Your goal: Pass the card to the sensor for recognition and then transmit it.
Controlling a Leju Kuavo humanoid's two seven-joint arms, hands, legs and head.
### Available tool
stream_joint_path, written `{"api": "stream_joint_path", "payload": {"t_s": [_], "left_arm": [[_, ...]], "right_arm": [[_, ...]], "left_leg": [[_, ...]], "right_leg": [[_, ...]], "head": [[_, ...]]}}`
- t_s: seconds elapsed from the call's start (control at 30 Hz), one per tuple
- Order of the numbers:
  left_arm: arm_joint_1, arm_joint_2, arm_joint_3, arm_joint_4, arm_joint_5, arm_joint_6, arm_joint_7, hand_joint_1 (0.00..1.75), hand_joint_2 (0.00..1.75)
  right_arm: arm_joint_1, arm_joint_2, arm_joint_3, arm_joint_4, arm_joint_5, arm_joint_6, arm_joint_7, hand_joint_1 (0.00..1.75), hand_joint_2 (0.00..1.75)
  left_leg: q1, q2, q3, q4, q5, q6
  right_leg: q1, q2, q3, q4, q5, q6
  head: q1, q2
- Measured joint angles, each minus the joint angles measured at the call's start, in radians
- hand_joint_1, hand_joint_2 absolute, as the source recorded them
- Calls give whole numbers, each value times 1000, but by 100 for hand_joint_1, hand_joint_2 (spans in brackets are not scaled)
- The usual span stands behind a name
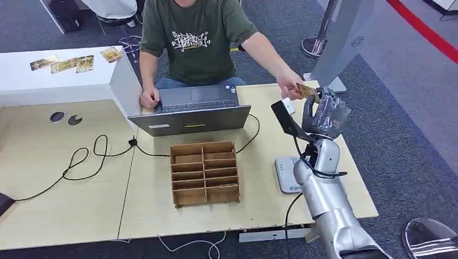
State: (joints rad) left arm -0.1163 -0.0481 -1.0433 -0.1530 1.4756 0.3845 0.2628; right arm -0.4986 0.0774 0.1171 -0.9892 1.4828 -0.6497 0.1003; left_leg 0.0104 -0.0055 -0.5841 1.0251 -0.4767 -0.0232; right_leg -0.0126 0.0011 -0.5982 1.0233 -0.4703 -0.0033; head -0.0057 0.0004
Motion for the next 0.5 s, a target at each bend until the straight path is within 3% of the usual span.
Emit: {"api": "stream_joint_path", "payload": {"t_s": [0.1, 0.23, 0.43, 0.5], "left_arm": [[0, 0, 0, 0, 3, 0, 0, 0, 0], [0, 0, 0, 0, 8, 0, 0, 0, 0], [0, 0, 0, 0, 10, 0, -2, 0, 0], [-1, 0, 0, 0, 18, 0, -2, 0, 0]], "right_arm": [[0, 0, -3, 2, -27, 0, -15, 175, 175], [-1, 5, -31, 31, -214, 0, -102, 175, 175], [-1, 8, -50, 63, -261, 1, -127, 175, 175], [-9, 11, -53, 84, -409, 20, -155, 175, 175]], "left_leg": [[0, 0, 0, 0, 0, 0], [0, 0, 0, 0, 0, 0], [0, 0, 0, 0, 0, 0], [0, 0, 0, 0, 0, 0]], "right_leg": [[0, 0, 0, 0, 0, 0], [0, 0, 0, 0, 0, 0], [0, 0, 0, 0, 0, 0], [0, 0, 0, 0, 0, 0]], "head": [[0, 0], [0, 0], [0, 0], [0, 0]]}}
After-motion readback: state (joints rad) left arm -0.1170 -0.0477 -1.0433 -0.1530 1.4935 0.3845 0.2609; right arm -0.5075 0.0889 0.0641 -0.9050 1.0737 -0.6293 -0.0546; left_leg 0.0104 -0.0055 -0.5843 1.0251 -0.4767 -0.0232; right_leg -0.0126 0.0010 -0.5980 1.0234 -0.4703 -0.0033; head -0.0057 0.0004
